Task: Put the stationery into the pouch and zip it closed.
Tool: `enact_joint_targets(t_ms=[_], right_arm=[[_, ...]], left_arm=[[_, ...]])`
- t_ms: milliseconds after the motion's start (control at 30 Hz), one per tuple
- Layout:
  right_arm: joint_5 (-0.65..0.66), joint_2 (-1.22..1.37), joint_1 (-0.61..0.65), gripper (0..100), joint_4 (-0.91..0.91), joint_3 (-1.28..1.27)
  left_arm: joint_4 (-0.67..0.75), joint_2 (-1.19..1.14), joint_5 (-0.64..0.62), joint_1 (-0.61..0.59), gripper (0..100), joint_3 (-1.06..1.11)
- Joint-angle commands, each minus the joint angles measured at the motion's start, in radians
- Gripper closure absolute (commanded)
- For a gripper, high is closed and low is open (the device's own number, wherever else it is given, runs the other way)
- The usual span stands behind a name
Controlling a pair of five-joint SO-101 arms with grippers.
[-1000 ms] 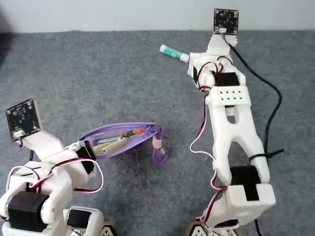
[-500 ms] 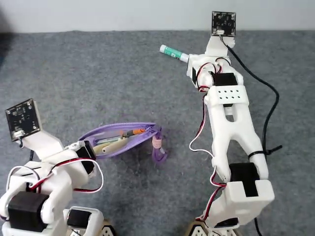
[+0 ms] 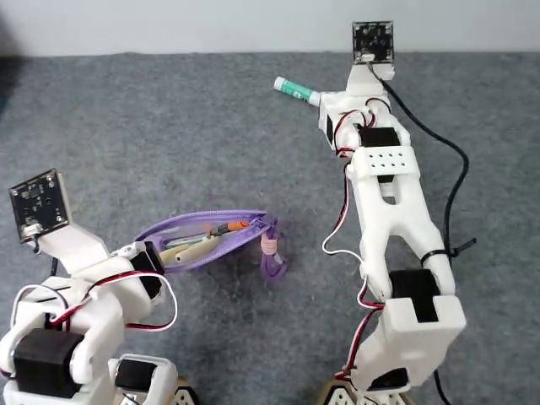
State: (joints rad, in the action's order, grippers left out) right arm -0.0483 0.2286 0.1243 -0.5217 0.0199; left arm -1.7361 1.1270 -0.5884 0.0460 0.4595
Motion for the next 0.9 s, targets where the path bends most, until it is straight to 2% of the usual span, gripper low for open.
enact_joint_targets(t_ms=[0, 533, 867], right_arm=[[0.014, -0.004, 0.031, 99.1, -0.05, 0.098], [0.011, 0.328, 0.07, 99.1, -0.628, 0.698], [0.012, 0.323, 0.07, 99.1, -0.717, 0.732]], left_arm=[[-0.017, 0.018, -0.011, -0.008, 99, -0.013], [-0.015, 0.018, -0.012, -0.009, 99, -0.016], [-0.015, 0.018, -0.014, -0.009, 99, -0.016]])
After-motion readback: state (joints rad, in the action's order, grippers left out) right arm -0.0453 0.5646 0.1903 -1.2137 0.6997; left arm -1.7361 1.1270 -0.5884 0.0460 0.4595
